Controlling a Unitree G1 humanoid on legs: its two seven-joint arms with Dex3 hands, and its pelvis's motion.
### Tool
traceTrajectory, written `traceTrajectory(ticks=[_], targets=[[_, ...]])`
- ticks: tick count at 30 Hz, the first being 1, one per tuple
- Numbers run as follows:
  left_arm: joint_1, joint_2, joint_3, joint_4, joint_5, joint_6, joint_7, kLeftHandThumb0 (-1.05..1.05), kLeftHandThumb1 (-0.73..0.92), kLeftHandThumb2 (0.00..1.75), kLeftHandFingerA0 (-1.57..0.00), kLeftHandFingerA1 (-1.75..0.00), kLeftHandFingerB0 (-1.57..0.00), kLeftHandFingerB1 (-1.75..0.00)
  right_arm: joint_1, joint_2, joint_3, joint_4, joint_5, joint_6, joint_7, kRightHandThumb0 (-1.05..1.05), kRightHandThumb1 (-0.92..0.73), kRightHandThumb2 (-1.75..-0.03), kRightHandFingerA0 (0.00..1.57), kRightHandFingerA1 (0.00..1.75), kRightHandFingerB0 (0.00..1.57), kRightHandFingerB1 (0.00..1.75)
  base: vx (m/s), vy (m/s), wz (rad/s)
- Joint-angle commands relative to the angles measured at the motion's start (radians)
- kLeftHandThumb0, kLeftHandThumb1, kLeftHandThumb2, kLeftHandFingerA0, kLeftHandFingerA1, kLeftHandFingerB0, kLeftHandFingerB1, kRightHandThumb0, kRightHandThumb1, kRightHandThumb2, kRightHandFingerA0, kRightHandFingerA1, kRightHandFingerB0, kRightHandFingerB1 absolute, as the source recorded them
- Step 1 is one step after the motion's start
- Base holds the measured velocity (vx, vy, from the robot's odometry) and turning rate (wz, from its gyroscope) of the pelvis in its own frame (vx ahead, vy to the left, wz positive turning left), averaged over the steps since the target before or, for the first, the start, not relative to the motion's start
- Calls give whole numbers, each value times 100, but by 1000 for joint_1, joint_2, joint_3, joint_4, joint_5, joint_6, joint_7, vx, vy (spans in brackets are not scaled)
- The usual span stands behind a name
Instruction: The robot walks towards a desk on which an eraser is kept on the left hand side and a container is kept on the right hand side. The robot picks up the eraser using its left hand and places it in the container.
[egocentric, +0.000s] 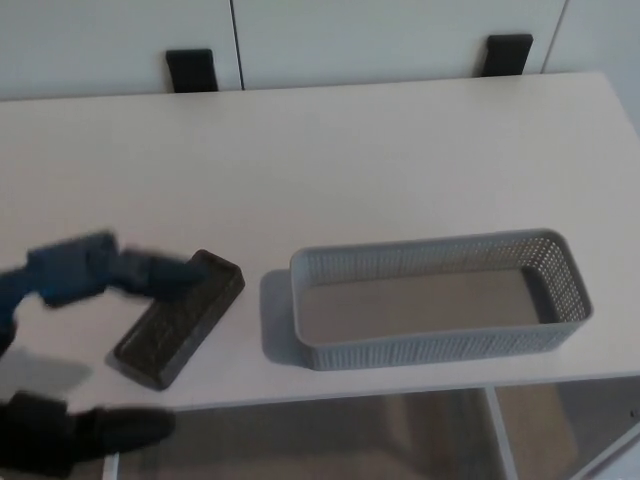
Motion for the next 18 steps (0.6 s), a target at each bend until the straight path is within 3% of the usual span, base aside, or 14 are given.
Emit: traceTrajectory(ticks=[1, 2, 3, 8, 9, 10, 11, 12, 18], targets=[[-177, 55, -58, -38, 176, 301, 31, -30, 41, 52, -44, -47, -43, -39, -25, -18, 16, 5, -28, 4, -31, -55, -47, -55, 45, 45, 31, 34, 0, 0, 0], [-202, 73, -90, -7, 228, 333, 16, -17, 22, 83, -28, -60, -26, -57, -26, -20, 23, 3, -34, 4, -33, -55, -49, -55, 45, 44, 30, 34, 0, 0, 0], [-218, 84, -116, 16, 257, 360, 4, -41, 35, 60, -26, -49, -34, -41, -28, -22, 21, 5, -32, 4, -30, -57, -48, -55, 45, 45, 30, 34, 0, 0, 0], [-293, 132, -217, 84, 325, 488, -43, -42, 36, 58, -10, -44, -25, -36, -31, -26, 23, 3, -34, -1, -27, -58, -48, -55, 44, 45, 30, 35, 0, 0, 0], [-302, 137, -235, 100, 331, 510, -51, -40, 35, 56, -7, -43, -24, -35, -28, -23, 18, -1, -28, 2, -27, -64, -40, -75, 42, 54, 24, 44, 0, 0, 0], [-314, 148, -262, 116, 354, 544, -62, -38, 35, 55, -5, -39, -22, -33, -29, -20, 11, -4, -20, 12, -23, -56, -44, -56, 45, 44, 30, 35, 0, 0, 0], [-324, 159, -283, 125, 366, 576, -74, -20, 22, 78, -7, -55, 0, -46, -26, -18, 9, -4, -19, 7, -22, -54, -48, -55, 46, 44, 31, 34, 0, 0, 0], [-332, 162, -309, 140, 392, 590, -80, -35, 33, 57, -6, -29, -18, -34, -25, -18, 13, -4, -24, 4, -27, -54, -49, -55, 47, 44, 30, 34, 0, 0, 0], [-353, 141, -419, 215, 518, 641, -60, -42, 32, 61, -4, -27, -17, -36, -30, -22, 7, -6, -23, -1, -23, -56, -48, -55, 46, 46, 31, 34, 0, 0, 0]])
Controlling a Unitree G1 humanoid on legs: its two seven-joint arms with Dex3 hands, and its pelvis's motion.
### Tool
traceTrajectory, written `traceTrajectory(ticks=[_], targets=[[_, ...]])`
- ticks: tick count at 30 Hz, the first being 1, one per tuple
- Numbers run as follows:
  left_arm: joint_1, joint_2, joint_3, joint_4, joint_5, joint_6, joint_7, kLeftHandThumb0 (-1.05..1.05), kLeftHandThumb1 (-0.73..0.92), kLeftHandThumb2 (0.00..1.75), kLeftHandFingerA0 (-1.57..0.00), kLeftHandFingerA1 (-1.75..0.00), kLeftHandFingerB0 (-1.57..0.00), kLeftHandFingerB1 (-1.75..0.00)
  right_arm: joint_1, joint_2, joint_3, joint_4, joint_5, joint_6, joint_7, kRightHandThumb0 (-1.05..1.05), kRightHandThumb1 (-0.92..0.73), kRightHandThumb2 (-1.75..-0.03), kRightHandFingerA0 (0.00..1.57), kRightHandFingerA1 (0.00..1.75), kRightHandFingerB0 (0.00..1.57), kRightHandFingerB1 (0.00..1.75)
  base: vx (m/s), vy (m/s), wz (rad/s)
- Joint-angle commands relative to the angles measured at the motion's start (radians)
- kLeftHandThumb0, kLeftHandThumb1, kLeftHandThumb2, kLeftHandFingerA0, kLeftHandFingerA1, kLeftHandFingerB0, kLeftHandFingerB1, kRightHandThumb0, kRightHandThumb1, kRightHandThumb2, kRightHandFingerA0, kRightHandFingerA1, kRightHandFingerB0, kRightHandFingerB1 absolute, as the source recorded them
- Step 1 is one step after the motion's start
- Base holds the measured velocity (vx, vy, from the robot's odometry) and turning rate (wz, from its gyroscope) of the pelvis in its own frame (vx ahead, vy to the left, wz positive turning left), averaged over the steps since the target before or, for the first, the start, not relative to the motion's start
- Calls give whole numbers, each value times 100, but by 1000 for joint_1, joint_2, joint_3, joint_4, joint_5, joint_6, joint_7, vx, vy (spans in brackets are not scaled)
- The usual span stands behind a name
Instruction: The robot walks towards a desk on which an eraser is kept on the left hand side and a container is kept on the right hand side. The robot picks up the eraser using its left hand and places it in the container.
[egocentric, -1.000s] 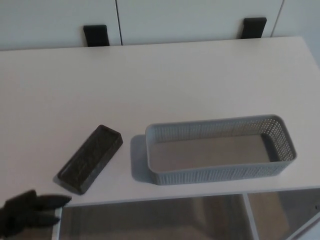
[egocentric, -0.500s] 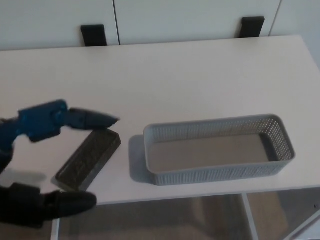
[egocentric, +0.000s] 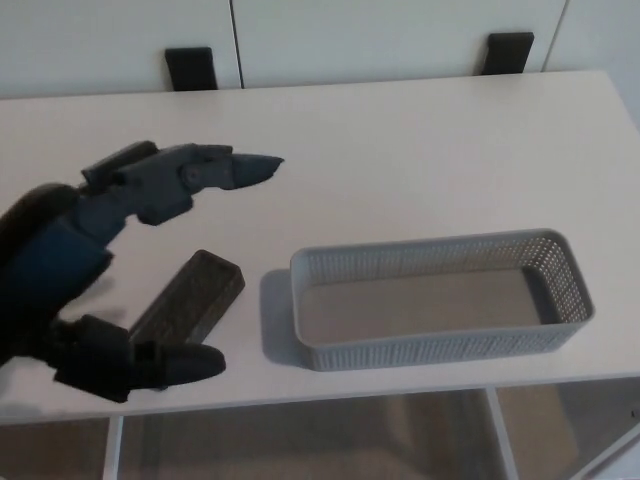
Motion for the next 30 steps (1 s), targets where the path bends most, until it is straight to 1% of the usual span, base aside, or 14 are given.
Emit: traceTrajectory(ticks=[1, 2, 5, 6, 8, 14, 17, 18, 19, 21, 22, 30], targets=[[-93, 56, -225, 162, 357, 423, -39, -42, 32, 62, -4, -27, -16, -36, -4, -23, 1, -9, -8, 1, -22, -55, -49, -55, 47, 44, 31, 34, 0, 0, 0], [-98, 56, -228, 163, 358, 427, -38, -42, 32, 62, -4, -27, -16, -36, -6, -24, 0, -9, -8, 2, -21, -55, -49, -55, 47, 44, 31, 34, 0, 0, 0], [-95, 40, -265, 198, 435, 436, -7, -45, 33, 63, -5, -29, -16, -35, -4, -24, 1, -13, -9, -1, -18, -55, -49, -55, 48, 45, 31, 34, 0, 0, 0], [-93, 37, -276, 203, 456, 444, -1, -44, 33, 65, -3, -30, -16, -37, -2, -23, -1, -10, -7, -6, -13, -57, -48, -55, 48, 46, 31, 34, 0, 0, 0], [-81, 21, -304, 216, 507, 463, 24, -43, 34, 62, -5, -28, -15, -35, -3, -22, -4, -5, -5, -8, -10, -56, -48, -55, 45, 45, 30, 34, 0, 0, 0], [-68, -28, -345, 251, 575, 481, 84, -39, 33, 61, -4, -28, -14, -34, -1, -19, -6, -10, -4, -9, -20, -56, -48, -55, 47, 47, 31, 35, 0, 0, 0], [-62, -43, -362, 267, 618, 489, 109, -40, 33, 60, -5, -28, -15, -34, -2, -19, -4, -6, -7, -8, -23, -58, -48, -55, 47, 45, 32, 34, 0, 0, 0], [-60, -46, -365, 272, 627, 486, 116, -40, 34, 58, -6, -30, -16, -33, -2, -19, -3, -6, -8, -6, -24, -57, -49, -55, 47, 46, 31, 34, 0, 0, 0], [-59, -51, -369, 282, 645, 479, 133, -34, 36, 52, -7, -32, -19, -29, -4, -18, -3, -7, -8, -4, -24, -57, -49, -55, 48, 46, 31, 34, 0, 0, 0], [-60, -57, -377, 295, 670, 474, 149, -35, 37, 52, -7, -32, -19, -29, -7, -18, -5, -5, -7, -3, -23, -56, -48, -55, 48, 46, 30, 34, 0, 0, 0], [-52, -64, -377, 295, 677, 471, 162, -22, 20, 78, -6, -54, 0, -46, -2, -18, -3, -10, -8, -6, -22, -56, -49, -55, 47, 46, 31, 34, 0, 0, 0], [-5, -84, -366, 232, 759, 457, 209, -24, 22, 79, -5, -53, 0, -47, 4, -16, 0, -14, -10, -7, -27, -54, -49, -55, 50, 47, 31, 34, 0, 0, 0]])
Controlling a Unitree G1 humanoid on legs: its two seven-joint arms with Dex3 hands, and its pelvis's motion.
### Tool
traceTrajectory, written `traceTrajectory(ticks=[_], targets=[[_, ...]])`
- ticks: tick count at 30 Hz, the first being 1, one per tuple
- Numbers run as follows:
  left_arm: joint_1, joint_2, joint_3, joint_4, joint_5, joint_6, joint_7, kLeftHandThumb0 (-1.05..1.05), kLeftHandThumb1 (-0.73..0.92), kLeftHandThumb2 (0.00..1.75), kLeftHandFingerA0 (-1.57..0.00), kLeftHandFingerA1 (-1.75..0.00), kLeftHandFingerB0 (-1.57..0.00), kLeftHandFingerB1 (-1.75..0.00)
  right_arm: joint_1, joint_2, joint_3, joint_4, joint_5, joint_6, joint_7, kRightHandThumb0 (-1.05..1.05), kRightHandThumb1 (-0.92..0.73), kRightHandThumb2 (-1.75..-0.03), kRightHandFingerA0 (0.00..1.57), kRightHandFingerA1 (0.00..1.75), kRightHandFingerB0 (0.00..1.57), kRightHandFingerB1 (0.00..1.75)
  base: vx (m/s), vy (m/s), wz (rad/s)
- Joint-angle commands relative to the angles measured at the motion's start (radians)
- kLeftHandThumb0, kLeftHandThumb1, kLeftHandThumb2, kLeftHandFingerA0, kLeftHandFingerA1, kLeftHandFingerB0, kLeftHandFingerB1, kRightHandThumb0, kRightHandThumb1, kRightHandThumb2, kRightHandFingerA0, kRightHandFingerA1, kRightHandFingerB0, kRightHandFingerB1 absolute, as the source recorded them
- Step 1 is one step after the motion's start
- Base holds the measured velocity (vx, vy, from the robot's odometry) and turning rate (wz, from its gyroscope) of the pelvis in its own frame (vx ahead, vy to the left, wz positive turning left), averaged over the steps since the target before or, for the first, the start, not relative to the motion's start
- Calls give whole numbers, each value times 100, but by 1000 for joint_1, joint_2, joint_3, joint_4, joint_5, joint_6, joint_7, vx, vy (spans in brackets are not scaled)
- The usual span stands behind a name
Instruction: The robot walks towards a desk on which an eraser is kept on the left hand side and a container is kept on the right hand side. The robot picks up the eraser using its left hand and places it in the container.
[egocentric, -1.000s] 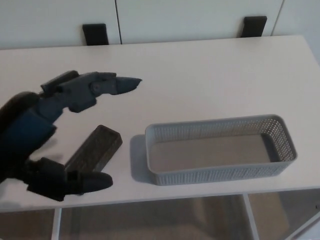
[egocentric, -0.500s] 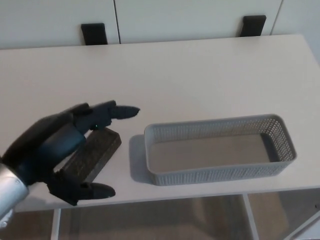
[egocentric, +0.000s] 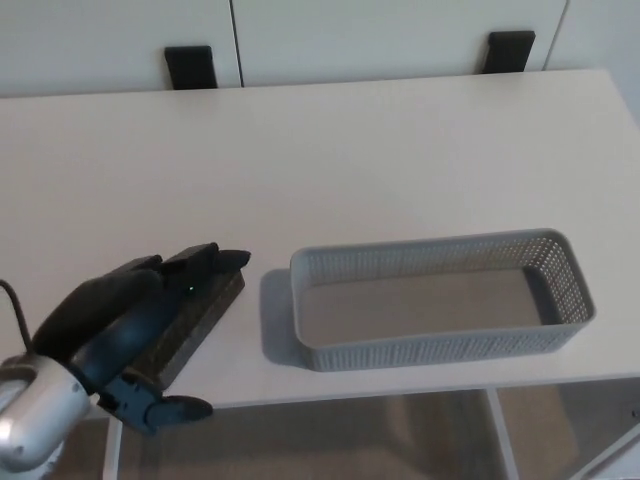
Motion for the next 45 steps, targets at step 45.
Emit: traceTrajectory(ticks=[45], targets=[[-49, -238, 12, 317, 530, 114, 254, -24, 22, 80, -5, -53, 0, -47, 3, -16, 13, -10, -15, -9, -31, -60, -50, -56, 46, 45, 31, 34, 0, 0, 0]])
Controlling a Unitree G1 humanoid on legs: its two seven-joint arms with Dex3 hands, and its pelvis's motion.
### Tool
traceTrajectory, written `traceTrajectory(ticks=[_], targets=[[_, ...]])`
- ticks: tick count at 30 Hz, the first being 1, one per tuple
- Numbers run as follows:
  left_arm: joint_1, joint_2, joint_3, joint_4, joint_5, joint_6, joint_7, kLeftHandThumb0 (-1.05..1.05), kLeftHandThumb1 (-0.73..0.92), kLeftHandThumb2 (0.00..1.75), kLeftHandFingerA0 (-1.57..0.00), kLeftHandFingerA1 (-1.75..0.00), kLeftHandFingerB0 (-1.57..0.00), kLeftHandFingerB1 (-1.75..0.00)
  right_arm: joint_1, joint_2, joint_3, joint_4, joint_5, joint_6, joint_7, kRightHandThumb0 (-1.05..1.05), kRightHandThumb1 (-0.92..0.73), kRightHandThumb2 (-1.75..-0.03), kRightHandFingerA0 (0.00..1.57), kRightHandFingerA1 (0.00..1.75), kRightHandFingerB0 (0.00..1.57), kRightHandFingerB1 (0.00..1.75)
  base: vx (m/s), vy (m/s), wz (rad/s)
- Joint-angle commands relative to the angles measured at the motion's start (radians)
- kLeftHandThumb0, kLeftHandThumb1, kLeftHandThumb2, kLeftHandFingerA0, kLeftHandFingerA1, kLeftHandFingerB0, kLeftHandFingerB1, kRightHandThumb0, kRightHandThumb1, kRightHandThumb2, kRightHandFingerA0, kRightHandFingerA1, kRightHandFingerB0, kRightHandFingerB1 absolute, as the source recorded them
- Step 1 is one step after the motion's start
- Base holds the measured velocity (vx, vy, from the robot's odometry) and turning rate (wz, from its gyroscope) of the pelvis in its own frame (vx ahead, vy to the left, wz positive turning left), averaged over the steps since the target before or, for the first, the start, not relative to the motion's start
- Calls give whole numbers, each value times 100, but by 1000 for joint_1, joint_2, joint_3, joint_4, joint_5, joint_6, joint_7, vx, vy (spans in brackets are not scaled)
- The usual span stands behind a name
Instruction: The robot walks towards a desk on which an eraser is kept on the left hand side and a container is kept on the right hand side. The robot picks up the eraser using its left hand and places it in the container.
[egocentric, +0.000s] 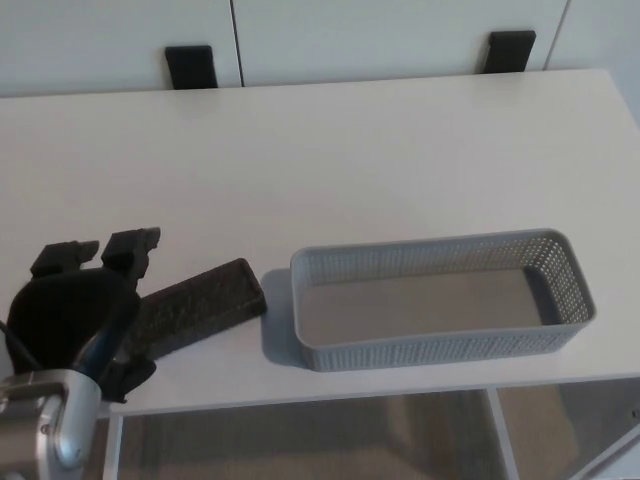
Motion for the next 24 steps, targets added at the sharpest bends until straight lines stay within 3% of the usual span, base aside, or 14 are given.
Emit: traceTrajectory(ticks=[1, 5, 6, 7, 18, 19, 20, 23, 24], targets=[[-13, -9, 2, 11, 37, 28, -2, -24, 22, 80, -5, -53, 0, -47, 0, -15, 3, -4, -7, -9, -8, -60, -50, -56, 46, 45, 31, 34, 0, 0, 0], [-11, -19, -5, -1, 22, 8, -19, -24, 23, 80, -5, -52, 0, -47, 1, -16, 1, -7, -1, -15, 1, -62, -49, -55, 43, 47, 30, 34, 0, 0, 0], [-12, -22, -9, -5, 24, 6, -22, -46, 37, 60, -12, -42, -17, -33, 3, -16, -4, -9, 5, -16, 12, -70, -41, -77, 39, 56, 24, 45, 0, 0, 0], [-16, -30, -15, -6, 28, 11, -25, -46, 36, 60, -12, -42, -17, -33, -1, -16, -5, -7, 7, -12, 13, -62, -48, -55, 40, 50, 28, 35, 0, 0, 0], [-24, -54, -54, -38, 39, 19, -64, -40, 41, 52, -17, -38, -21, -28, -1, -14, -7, -2, 3, -20, -1, -60, -49, -55, 44, 46, 30, 34, 0, 0, 0], [-31, -58, -58, -38, 44, 23, -70, -39, 41, 52, -18, -37, -22, -28, -6, -16, -6, 0, 1, -22, 1, -70, -42, -77, 40, 53, 26, 43, 0, 0, 0], [-32, -59, -60, -39, 47, 24, -73, -39, 41, 52, -18, -37, -22, -29, -7, -17, -6, 0, 0, -22, -1, -61, -49, -56, 45, 45, 31, 34, 0, 0, 0], [-34, -65, -71, -30, 59, 29, -88, -40, 42, 53, -18, -37, -22, -28, -10, -15, 1, -7, -6, -9, -21, -60, -50, -56, 45, 43, 31, 33, 0, 0, 0], [-36, -64, -74, -19, 62, 26, -87, -40, 42, 53, -18, -37, -22, -28, -11, -16, 0, -7, -4, -5, -16, -66, -41, -77, 41, 53, 26, 44, 0, 0, 0]])
